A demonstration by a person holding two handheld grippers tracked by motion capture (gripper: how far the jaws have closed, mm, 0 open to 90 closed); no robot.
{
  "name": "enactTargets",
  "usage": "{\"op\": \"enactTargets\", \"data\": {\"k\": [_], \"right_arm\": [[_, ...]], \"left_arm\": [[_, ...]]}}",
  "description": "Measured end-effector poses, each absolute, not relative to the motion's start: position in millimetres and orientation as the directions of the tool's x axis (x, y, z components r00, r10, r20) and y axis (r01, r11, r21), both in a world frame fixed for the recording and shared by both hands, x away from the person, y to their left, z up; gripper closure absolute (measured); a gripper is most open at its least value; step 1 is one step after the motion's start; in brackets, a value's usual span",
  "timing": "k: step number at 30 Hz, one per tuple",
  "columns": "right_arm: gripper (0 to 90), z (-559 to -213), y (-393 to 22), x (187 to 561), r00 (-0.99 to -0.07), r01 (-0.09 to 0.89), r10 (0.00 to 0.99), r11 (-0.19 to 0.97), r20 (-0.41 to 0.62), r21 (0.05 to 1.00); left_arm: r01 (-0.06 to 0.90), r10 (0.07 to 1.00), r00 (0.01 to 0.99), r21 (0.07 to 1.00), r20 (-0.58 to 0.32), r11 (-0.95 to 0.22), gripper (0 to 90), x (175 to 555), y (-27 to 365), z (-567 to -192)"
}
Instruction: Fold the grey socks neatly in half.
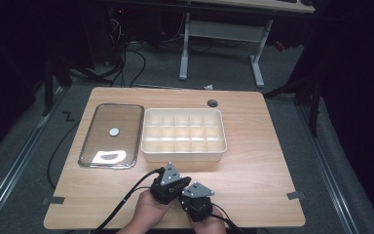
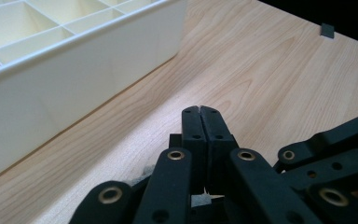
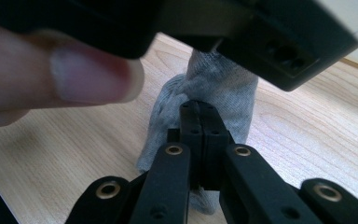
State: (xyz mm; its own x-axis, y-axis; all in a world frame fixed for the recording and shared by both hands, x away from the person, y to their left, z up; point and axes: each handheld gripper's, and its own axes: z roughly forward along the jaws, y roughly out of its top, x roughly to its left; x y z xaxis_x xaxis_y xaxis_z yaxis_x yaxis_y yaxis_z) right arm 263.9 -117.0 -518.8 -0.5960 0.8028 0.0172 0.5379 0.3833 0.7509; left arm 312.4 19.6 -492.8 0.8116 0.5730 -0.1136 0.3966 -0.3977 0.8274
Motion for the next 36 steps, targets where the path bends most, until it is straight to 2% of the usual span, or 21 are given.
{"op": "enactTargets", "data": {"k": [18,27,30,32,36], "right_arm": [[90.0,-520,-116,262,-0.597,0.528,0.802,0.386,0.007,0.757],[90.0,-521,-117,261,-0.598,0.519,0.802,0.384,0.003,0.764],[90.0,-521,-117,260,-0.597,0.518,0.802,0.383,0.002,0.765],[90.0,-522,-117,261,-0.598,0.517,0.802,0.384,0.002,0.765],[90.0,-521,-116,261,-0.596,0.520,0.803,0.386,0.000,0.762]], "left_arm": [[0.425,0.620,0.779,0.802,-0.089,-0.419,90.0,320,38,-514],[0.453,0.658,0.745,0.805,-0.106,-0.384,90.0,321,55,-522],[0.417,0.666,0.738,0.848,-0.106,-0.328,90.0,308,66,-508],[0.383,0.662,0.744,0.867,-0.086,-0.318,89.8,300,70,-499],[0.380,0.657,0.750,0.864,-0.079,-0.330,89.8,295,67,-499]]}}
